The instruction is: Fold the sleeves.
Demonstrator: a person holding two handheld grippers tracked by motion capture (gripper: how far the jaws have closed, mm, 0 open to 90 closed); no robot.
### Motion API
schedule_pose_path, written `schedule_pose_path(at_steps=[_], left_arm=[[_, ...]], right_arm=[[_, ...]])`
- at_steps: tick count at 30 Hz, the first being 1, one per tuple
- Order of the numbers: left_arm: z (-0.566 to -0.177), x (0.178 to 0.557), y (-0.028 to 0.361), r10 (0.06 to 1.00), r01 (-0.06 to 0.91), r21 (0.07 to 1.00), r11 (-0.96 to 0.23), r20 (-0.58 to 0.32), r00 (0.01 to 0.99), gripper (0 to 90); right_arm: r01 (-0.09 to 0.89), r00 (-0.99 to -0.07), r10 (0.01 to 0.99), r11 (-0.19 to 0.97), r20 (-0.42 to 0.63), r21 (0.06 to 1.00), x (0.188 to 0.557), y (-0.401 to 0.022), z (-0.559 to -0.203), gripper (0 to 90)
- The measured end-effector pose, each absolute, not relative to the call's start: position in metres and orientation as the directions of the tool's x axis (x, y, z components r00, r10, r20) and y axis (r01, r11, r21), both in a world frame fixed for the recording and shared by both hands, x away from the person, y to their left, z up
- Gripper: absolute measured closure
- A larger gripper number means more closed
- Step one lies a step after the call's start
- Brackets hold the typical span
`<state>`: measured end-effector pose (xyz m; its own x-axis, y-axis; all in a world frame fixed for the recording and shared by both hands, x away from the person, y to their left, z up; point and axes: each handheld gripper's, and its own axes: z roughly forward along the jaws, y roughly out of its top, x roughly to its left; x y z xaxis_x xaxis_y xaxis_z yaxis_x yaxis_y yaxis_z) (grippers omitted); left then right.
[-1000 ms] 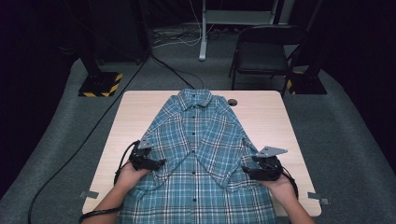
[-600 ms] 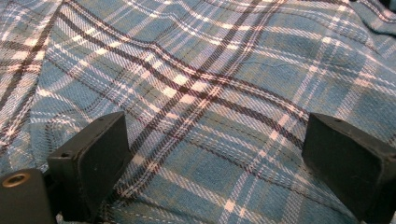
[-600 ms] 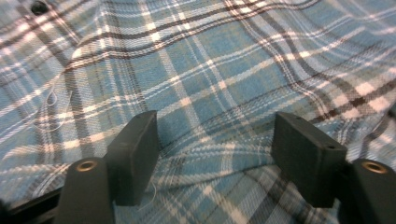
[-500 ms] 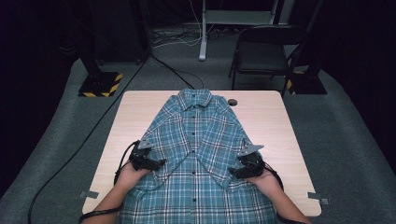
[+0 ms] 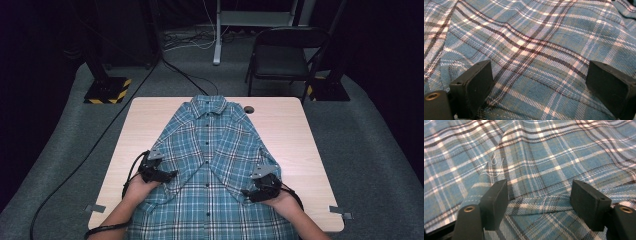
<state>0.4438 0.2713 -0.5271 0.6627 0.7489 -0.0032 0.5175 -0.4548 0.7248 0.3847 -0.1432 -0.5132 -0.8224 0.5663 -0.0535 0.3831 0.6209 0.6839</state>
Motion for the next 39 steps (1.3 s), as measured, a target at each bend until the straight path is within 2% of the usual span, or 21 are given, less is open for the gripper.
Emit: schedule_pose_path(at_steps=[4, 8, 11, 18, 21, 26, 33, 39], left_arm=[[-0.527, 0.444, 0.271, 0.749, 0.518, 0.724, -0.455, -0.004, 0.663, 7.1], [-0.527, 0.444, 0.271, 0.749, 0.518, 0.724, -0.454, -0.004, 0.663, 7.1], [-0.527, 0.444, 0.271, 0.749, 0.518, 0.725, -0.454, -0.004, 0.663, 7.1], [-0.527, 0.444, 0.271, 0.749, 0.518, 0.725, -0.454, -0.004, 0.662, 7.1], [-0.527, 0.444, 0.271, 0.749, 0.518, 0.725, -0.454, -0.004, 0.662, 7.1], [-0.527, 0.444, 0.271, 0.749, 0.518, 0.725, -0.454, -0.004, 0.662, 7.1], [-0.527, 0.444, 0.271, 0.748, 0.518, 0.724, -0.454, -0.005, 0.663, 7.0], [-0.527, 0.444, 0.271, 0.750, 0.519, 0.726, -0.452, -0.006, 0.662, 7.0]], right_arm=[[0.431, -0.790, 0.613, 0.564, -0.008, 0.704, 0.393, -0.143, -0.501, 30.0], [0.421, -0.745, 0.665, 0.537, -0.059, 0.731, 0.413, -0.140, -0.489, 26.4], [0.453, -0.703, 0.708, 0.516, -0.065, 0.727, 0.436, -0.139, -0.487, 26.1], [0.545, -0.594, 0.804, 0.430, -0.030, 0.719, 0.474, -0.144, -0.494, 26.4], [0.598, -0.582, 0.813, 0.442, -0.018, 0.669, 0.479, -0.149, -0.508, 25.4], [0.602, -0.578, 0.816, 0.418, 0.011, 0.680, 0.476, -0.160, -0.511, 25.7], [0.541, -0.587, 0.808, 0.444, -0.058, 0.714, 0.459, -0.169, -0.496, 25.7], [0.523, -0.577, 0.816, 0.406, -0.040, 0.749, 0.473, -0.160, -0.489, 24.5]])
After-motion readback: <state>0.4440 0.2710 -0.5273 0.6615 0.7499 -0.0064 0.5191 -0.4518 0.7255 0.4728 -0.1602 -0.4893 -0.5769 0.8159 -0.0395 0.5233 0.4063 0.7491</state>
